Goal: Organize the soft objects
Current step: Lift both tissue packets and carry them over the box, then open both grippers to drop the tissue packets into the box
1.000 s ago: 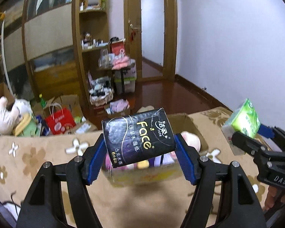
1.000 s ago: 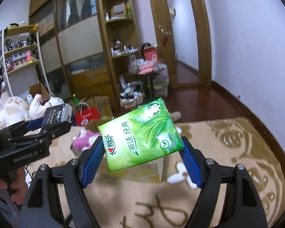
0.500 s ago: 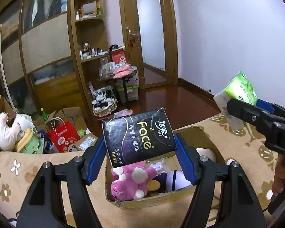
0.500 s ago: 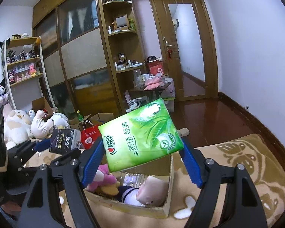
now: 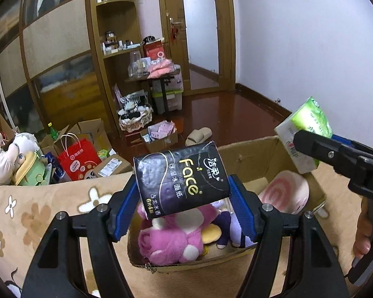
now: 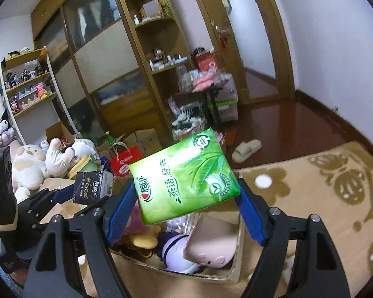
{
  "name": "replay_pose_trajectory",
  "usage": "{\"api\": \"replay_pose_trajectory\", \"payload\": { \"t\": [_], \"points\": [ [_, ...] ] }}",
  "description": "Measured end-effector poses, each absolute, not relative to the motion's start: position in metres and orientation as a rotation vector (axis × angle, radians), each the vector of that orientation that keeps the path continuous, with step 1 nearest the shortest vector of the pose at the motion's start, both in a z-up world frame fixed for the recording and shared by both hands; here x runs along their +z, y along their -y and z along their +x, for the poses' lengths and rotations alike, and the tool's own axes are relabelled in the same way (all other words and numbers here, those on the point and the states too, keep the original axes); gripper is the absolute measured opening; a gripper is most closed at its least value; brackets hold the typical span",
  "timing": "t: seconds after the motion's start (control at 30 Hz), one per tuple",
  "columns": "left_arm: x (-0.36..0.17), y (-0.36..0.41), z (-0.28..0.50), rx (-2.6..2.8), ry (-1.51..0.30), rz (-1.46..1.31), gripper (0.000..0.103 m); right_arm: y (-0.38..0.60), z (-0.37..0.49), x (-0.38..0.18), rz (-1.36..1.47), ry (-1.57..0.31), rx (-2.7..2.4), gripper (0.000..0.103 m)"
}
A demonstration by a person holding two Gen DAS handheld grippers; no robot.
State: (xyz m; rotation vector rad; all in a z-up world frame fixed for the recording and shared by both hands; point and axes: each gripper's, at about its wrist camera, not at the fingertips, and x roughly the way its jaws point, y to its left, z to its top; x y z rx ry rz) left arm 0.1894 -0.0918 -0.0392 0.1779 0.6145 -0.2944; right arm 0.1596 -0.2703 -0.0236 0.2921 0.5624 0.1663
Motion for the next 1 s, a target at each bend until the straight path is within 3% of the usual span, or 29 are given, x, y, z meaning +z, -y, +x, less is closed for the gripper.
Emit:
{"api": "replay_pose_trajectory", "payload": {
  "t": [0.2, 0.33, 0.43, 0.57, 0.73, 0.8, 1.0],
  "points": [
    [-0.049, 0.093, 0.192, -0.289, -0.645, 0.176, 0.07, 0.265, 0.17, -0.042, 0.314, -0.615, 0.199, 0.083],
    [-0.05, 0.092, 0.19, -0.268, -0.633, 0.186, 0.082, 0.266, 0.172, -0.048, 0.329, -0.634, 0.198, 0.084],
    [-0.049, 0.09, 0.186, -0.262, -0.633, 0.189, 0.084, 0.269, 0.172, -0.051, 0.341, -0.647, 0.192, 0.084],
    [-0.045, 0.086, 0.182, -0.246, -0.635, 0.189, 0.089, 0.274, 0.168, -0.049, 0.352, -0.643, 0.191, 0.092],
    [-0.036, 0.076, 0.171, -0.21, -0.621, 0.178, 0.095, 0.275, 0.16, -0.039, 0.344, -0.626, 0.179, 0.095],
    [-0.033, 0.071, 0.17, -0.208, -0.626, 0.162, 0.097, 0.275, 0.154, -0.035, 0.347, -0.619, 0.177, 0.101],
    [-0.022, 0.057, 0.16, -0.199, -0.618, 0.112, 0.098, 0.273, 0.134, -0.018, 0.33, -0.586, 0.168, 0.103]
  ]
}}
